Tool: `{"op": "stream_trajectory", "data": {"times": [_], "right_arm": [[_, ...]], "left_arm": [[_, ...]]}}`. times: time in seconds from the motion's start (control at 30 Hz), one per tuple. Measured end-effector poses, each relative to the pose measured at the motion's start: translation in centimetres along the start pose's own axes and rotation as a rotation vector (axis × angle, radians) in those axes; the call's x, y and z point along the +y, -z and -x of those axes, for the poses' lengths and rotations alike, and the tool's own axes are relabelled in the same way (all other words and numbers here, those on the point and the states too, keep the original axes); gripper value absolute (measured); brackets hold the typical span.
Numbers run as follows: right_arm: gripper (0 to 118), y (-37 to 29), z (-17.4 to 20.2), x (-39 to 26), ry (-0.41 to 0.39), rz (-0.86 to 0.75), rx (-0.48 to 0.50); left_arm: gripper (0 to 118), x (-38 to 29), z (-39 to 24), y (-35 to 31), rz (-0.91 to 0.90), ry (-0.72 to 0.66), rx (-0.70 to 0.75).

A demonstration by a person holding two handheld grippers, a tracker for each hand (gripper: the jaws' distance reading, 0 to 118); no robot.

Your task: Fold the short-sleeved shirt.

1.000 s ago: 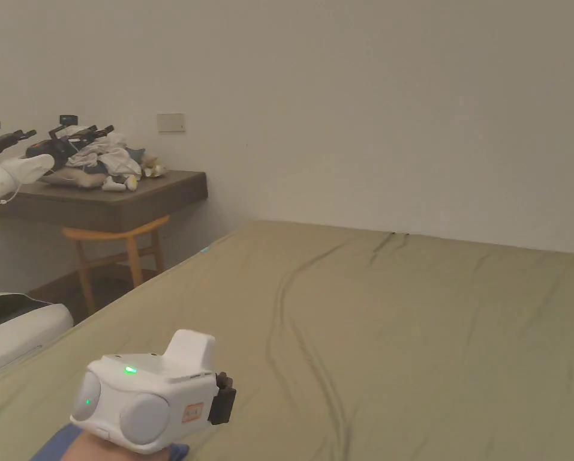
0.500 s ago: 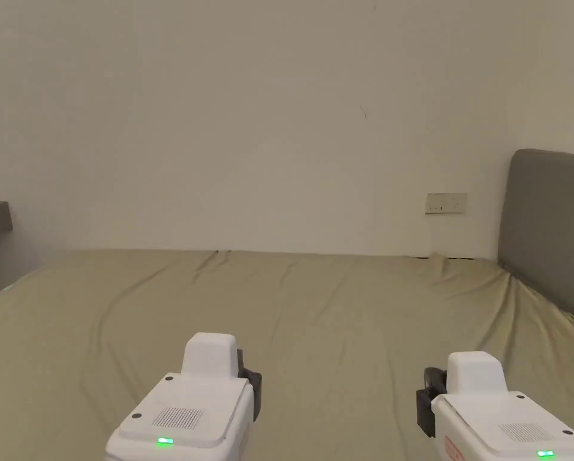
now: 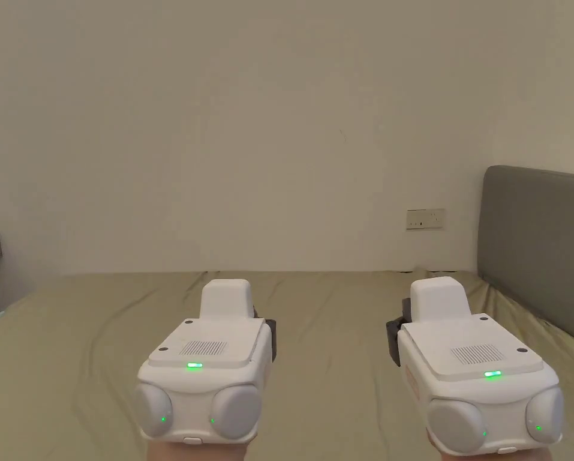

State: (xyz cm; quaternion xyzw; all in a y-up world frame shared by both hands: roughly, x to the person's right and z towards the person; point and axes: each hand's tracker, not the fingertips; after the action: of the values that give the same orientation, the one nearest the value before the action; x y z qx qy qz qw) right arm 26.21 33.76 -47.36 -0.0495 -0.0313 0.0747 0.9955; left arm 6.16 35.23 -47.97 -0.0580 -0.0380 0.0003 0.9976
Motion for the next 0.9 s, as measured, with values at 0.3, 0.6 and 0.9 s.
{"op": "stream_trajectory", "data": {"times": [0.3, 0.6, 0.9], "right_arm": [[97, 0.8, 0.1, -1.4, -0.019, 0.063, 0.016], [118, -0.2, -0.2, -1.5, 0.071, 0.097, 0.078], [118, -1.1, 0.2, -2.7, 0.137, 0.063, 0.177]], "left_arm": [[116, -1.5, -0.5, -0.7, -0.027, 0.035, 0.044], [118, -1.7, -0.7, -1.0, -0.044, 0.013, 0.049], [118, -0.8, 0.4, -1.4, -0.032, -0.016, -0.019]]}}
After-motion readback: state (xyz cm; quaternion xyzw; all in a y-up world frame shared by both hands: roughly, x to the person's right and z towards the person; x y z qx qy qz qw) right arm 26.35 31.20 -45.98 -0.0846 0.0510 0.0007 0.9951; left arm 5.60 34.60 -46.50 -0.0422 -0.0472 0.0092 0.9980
